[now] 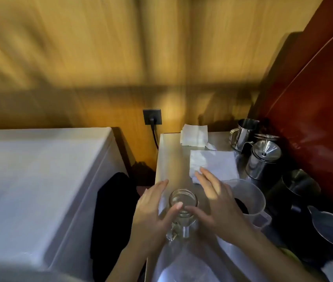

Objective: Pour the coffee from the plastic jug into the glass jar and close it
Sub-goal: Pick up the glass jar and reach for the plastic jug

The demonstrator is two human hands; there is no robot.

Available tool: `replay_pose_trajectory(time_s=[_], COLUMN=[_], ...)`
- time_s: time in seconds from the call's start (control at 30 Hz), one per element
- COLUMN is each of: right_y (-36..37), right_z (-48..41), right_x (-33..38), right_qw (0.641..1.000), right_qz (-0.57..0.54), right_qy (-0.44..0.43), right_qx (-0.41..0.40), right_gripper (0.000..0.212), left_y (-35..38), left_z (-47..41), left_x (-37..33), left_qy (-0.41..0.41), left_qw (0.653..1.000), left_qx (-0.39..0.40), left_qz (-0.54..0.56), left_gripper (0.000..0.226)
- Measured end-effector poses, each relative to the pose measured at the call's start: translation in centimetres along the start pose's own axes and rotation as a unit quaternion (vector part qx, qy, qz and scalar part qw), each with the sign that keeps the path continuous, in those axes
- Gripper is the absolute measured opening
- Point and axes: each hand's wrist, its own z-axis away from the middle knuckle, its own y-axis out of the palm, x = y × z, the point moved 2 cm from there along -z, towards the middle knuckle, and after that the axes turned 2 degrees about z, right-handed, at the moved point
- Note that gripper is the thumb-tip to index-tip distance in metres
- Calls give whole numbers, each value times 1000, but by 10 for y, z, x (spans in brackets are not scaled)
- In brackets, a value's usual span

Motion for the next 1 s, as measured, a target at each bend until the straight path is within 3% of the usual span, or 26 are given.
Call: replay_pose_trajectory(time_s=[0.23, 0.37, 0.53, 0.73, 1.0], right_y=[24, 30, 31, 31, 24], right_z=[8, 9, 11, 17, 20], right_x=[-3, -2, 2, 10, 12], right_qw=[997, 995, 998, 998, 996], right_qz=[6, -11, -23, -47, -58], right_qy=[2, -13, 3, 47, 54], right_qx=[78, 95, 56, 17, 31], right_gripper=[75, 70, 68, 65, 66], left_y=[21, 32, 45, 42, 24], left_z=[13, 12, 10, 1, -20], left_x=[23, 28, 35, 48, 56], left_qy=[-61, -41, -54, -94, -110], left_qw=[995, 996, 993, 960, 922], left_qx=[69, 60, 33, 126, 273], left_qz=[28, 45, 100, 233, 252], left_gripper=[129, 92, 58, 63, 75])
